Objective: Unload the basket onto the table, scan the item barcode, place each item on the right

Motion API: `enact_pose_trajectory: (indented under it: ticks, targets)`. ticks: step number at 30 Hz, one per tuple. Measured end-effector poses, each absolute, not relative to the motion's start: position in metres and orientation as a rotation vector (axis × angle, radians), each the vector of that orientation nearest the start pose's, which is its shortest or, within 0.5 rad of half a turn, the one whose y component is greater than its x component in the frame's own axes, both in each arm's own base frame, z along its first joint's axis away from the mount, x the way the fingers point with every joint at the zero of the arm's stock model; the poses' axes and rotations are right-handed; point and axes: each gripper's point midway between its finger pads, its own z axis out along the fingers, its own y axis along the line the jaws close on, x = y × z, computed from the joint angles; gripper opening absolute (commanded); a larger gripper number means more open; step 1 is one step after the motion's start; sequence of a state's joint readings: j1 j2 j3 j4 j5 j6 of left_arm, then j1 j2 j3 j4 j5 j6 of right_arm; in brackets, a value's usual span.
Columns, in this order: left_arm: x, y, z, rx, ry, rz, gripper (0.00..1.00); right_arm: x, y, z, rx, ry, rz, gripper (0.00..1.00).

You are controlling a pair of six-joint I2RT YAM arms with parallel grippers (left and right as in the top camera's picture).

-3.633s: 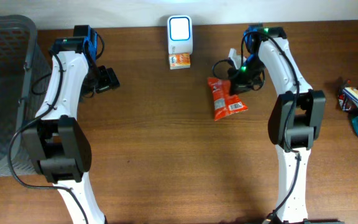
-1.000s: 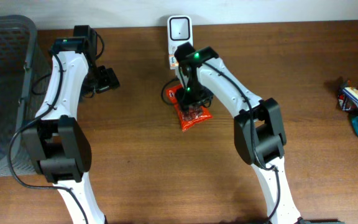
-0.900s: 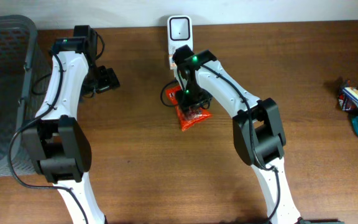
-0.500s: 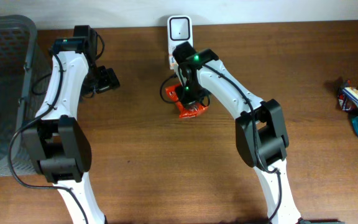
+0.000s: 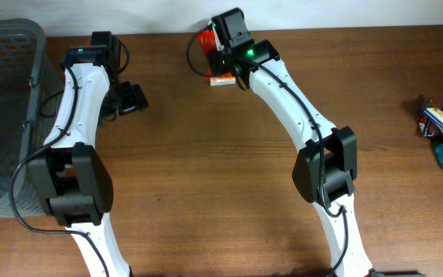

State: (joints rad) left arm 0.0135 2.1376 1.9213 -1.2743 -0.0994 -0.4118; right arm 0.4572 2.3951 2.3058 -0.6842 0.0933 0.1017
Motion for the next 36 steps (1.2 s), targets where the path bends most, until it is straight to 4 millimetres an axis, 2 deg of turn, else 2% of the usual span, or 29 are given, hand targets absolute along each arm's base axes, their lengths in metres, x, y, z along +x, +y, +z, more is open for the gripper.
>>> enact_pose_trajectory:
  ticks: [2, 7, 11, 14, 17, 18, 21, 24, 28, 32, 36]
  targets:
    - [0.433, 0.023, 0.098, -0.648, 2.971, 0.125, 0.99, 0.598, 0.272, 0.180, -0.338, 2.205, 0.172, 0.04]
    - [0.433, 0.023, 0.098, -0.648, 2.971, 0.125, 0.99, 0.629, 0.274, 0.210, -0.361, 2.006, 0.137, 0.04]
    - [0.433, 0.023, 0.098, -0.648, 2.971, 0.124, 0.99, 0.644, 0.267, 0.208, -0.363, 1.955, 0.108, 0.04]
    - [0.433, 0.023, 0.098, -0.648, 2.971, 0.125, 0.99, 0.650, 0.254, 0.185, -0.365, 1.999, 0.074, 0.04]
    - [0.433, 0.023, 0.098, -0.648, 2.971, 0.125, 0.99, 0.647, 0.241, 0.156, -0.381, 2.088, 0.038, 0.11]
    - [0.433, 0.023, 0.098, -0.648, 2.971, 0.125, 0.99, 0.644, 0.238, 0.150, -0.391, 2.115, 0.026, 0.22]
    - [0.433, 0.023, 0.098, -0.648, 2.971, 0.124, 0.99, 0.635, 0.237, 0.138, -0.414, 2.170, 0.013, 0.34]
    - [0.433, 0.023, 0.098, -0.648, 2.971, 0.125, 0.99, 0.622, 0.240, 0.124, -0.451, 2.235, 0.003, 0.38]
    - [0.433, 0.023, 0.098, -0.648, 2.971, 0.124, 0.99, 0.610, 0.261, 0.120, -0.515, 2.250, 0.059, 0.63]
    - [0.433, 0.023, 0.098, -0.648, 2.971, 0.124, 0.99, 0.595, 0.281, 0.113, -0.587, 2.279, 0.144, 0.68]
    - [0.433, 0.023, 0.098, -0.648, 2.972, 0.124, 0.99, 0.580, 0.278, 0.098, -0.619, 2.358, 0.148, 0.68]
